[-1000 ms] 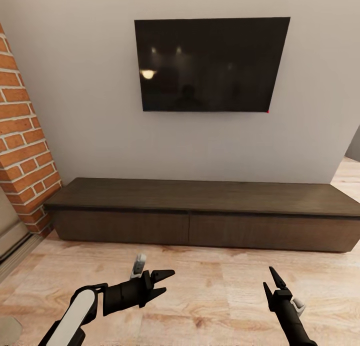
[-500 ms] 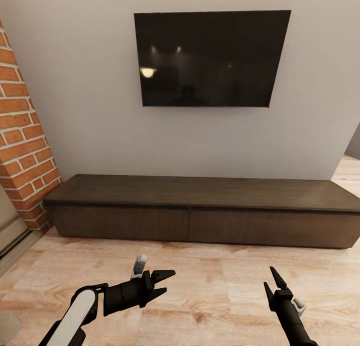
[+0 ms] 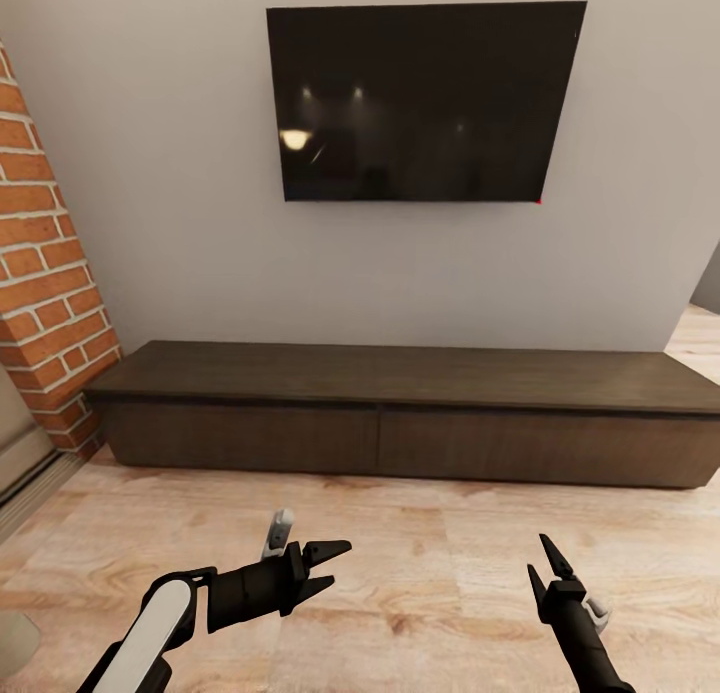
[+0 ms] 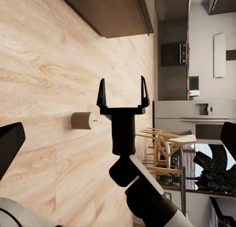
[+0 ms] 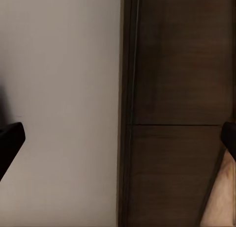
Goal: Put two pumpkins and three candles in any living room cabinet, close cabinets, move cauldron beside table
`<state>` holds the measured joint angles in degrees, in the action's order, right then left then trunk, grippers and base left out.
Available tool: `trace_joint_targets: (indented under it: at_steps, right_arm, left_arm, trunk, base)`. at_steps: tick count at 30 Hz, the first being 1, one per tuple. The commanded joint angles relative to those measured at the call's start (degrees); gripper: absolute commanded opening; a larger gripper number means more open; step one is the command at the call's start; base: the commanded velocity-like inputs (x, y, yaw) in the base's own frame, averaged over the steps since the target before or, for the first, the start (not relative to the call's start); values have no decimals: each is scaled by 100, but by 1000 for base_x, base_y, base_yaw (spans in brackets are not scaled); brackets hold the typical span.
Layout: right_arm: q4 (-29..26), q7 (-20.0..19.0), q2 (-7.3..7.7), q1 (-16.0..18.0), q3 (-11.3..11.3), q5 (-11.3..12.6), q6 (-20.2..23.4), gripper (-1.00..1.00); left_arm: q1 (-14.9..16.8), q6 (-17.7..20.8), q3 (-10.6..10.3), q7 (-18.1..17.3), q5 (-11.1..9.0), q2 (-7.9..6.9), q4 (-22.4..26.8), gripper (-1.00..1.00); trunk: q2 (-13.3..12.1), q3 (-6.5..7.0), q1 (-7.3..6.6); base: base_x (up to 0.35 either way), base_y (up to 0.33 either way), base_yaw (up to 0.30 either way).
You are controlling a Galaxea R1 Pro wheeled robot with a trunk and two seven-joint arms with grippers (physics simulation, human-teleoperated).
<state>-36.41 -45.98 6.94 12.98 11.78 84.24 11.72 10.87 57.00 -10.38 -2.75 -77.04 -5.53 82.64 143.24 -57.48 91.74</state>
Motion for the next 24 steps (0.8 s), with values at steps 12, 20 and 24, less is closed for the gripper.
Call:
trace_joint_targets:
  at_steps: [12, 20, 24]
  right_arm:
    - [3, -19, 0, 3, -3, 58, 53, 100]
    - [3, -25, 0, 3, -7, 61, 49, 100]
    - [3, -25, -1, 3, -8, 63, 45, 100]
  left_arm:
    - [6, 10, -11, -33, 21, -2, 13, 100]
    - [3, 9, -11, -33, 15, -5, 40, 100]
    - [3, 8, -16, -31, 14, -3, 39, 100]
  trunk:
    - [17, -250, 27]
    - [17, -250, 27]
    - [17, -250, 27]
  base:
    - [0, 0, 0]
    - [0, 0, 0]
    - [74, 13, 0]
